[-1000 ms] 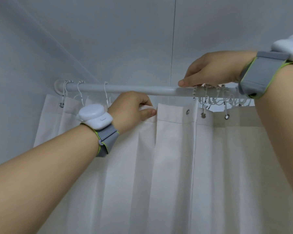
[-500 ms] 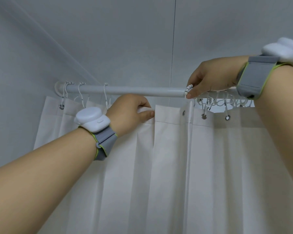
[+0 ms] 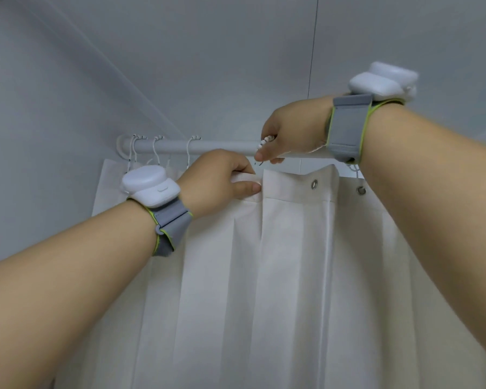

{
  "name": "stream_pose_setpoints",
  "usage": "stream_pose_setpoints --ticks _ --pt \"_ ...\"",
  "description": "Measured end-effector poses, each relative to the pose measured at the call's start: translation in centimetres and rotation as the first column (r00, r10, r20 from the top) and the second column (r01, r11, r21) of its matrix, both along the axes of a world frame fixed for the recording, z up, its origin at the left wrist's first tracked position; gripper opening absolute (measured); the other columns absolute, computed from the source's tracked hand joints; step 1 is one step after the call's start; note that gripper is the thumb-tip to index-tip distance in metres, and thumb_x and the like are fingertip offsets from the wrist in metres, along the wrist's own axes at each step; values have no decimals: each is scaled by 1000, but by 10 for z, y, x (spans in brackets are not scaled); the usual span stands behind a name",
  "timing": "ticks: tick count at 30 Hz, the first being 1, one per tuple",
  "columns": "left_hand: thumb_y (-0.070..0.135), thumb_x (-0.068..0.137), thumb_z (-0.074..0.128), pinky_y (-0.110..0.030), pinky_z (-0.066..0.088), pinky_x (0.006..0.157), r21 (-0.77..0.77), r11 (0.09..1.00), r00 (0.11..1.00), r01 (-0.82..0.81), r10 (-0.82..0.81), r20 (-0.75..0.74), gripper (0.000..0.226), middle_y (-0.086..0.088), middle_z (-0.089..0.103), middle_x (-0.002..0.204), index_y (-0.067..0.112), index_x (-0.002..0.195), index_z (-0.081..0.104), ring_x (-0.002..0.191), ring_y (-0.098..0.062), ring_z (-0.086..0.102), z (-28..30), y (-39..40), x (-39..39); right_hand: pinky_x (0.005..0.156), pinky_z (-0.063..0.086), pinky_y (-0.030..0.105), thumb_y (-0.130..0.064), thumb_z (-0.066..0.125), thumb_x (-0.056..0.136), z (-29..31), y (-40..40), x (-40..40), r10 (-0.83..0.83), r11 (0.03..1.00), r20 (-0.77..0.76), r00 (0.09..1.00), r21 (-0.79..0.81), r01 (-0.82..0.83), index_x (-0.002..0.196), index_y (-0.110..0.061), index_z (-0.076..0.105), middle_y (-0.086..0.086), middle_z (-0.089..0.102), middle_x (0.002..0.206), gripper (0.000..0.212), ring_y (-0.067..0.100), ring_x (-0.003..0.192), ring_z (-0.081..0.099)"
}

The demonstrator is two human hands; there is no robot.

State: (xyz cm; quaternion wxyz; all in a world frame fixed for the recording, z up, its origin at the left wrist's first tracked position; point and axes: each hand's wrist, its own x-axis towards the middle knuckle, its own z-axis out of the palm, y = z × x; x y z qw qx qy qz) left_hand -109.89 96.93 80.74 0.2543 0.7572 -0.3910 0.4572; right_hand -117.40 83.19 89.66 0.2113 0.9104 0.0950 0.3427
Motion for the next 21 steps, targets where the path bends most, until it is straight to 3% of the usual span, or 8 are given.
stream_pose_setpoints --ticks 4,8,12,17,21 --pt "31 81 73 -28 39 64 17 999 999 -41 42 -26 20 -1 65 81 12 87 70 71 -16 55 2 6 -6 81 41 26 -49 46 95 -4 13 7 86 994 -48 995 77 -82 105 -12 65 -6 72 97 43 14 94 65" --pt "30 79 75 -27 37 60 -62 997 998 -55 53 -27 19 3 60 70 14 75 66 62 -11 51 2 13 -7 92 42 30 -50 42 96 -6 21 7 106 992 -33 994 78 -103 110 -14 64 -4 72 103 45 14 101 62" --pt "29 80 74 -27 39 62 -71 995 998 -64 62 -20 17 1 64 72 14 76 68 65 -13 54 2 15 -9 95 44 31 -50 46 93 -7 20 5 177 974 -14 984 146 -174 109 -21 65 -9 71 100 38 12 101 60" --pt "30 82 72 -28 40 61 -56 993 994 -102 99 -47 20 -1 61 65 11 76 70 62 -16 53 5 17 -17 88 44 29 -39 51 91 -8 20 0 287 915 -4 958 297 -273 105 -21 65 -8 74 95 27 12 98 62" --pt "30 81 72 -23 33 53 -163 971 985 -175 170 -42 16 4 54 60 15 73 70 57 -12 46 1 17 -15 57 44 24 -28 45 88 -9 24 0 329 844 -13 944 454 -287 79 -16 61 -2 75 72 22 10 56 64"
